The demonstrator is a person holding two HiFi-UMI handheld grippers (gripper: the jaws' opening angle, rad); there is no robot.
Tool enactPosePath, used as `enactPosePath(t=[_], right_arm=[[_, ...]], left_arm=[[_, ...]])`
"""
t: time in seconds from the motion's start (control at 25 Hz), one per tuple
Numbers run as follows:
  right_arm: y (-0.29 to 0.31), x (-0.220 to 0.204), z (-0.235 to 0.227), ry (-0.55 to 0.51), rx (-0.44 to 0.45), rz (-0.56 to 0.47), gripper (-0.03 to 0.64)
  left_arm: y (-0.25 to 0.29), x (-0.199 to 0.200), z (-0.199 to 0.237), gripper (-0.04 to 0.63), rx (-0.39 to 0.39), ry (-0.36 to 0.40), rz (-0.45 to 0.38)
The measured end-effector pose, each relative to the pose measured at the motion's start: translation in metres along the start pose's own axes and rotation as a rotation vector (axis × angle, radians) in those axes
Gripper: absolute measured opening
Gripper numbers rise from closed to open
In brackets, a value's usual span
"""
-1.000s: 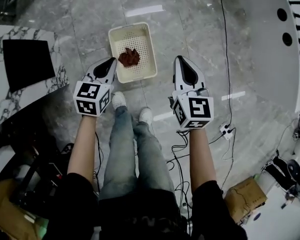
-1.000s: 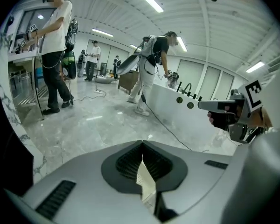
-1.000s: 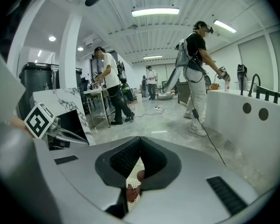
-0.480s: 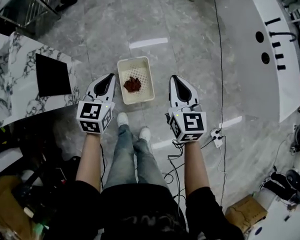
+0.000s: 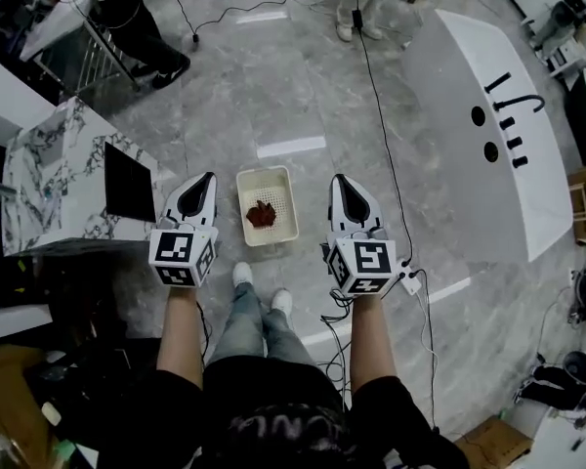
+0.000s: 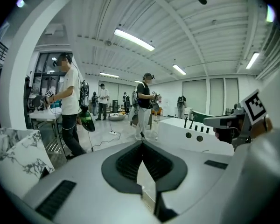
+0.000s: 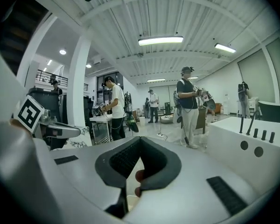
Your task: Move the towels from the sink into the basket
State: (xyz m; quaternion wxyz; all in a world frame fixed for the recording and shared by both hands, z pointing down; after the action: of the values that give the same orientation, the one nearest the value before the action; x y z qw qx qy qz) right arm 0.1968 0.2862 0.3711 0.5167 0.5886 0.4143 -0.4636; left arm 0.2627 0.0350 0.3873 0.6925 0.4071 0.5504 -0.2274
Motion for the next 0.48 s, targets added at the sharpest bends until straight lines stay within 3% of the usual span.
enactPosePath(t=[0.48], right_arm=[[-0.070,0.073,0.026,-0.004,0.015,-0.103,0.014]], left_arm=[[-0.095,0.052,-0.017,0.015,0.060,-0.017,-0.109]])
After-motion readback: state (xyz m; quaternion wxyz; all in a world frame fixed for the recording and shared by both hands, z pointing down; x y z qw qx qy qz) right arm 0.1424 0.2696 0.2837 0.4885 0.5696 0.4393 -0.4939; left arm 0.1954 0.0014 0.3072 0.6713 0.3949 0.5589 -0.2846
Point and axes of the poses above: the fingertips, and each gripper's own axes: y forward along the fingers, z to its left, x out of its top, the point moved 5 cm from there along -y, backward along the fingers, and after that the axes turned 2 degrees about -y, right-handed, at the moved point
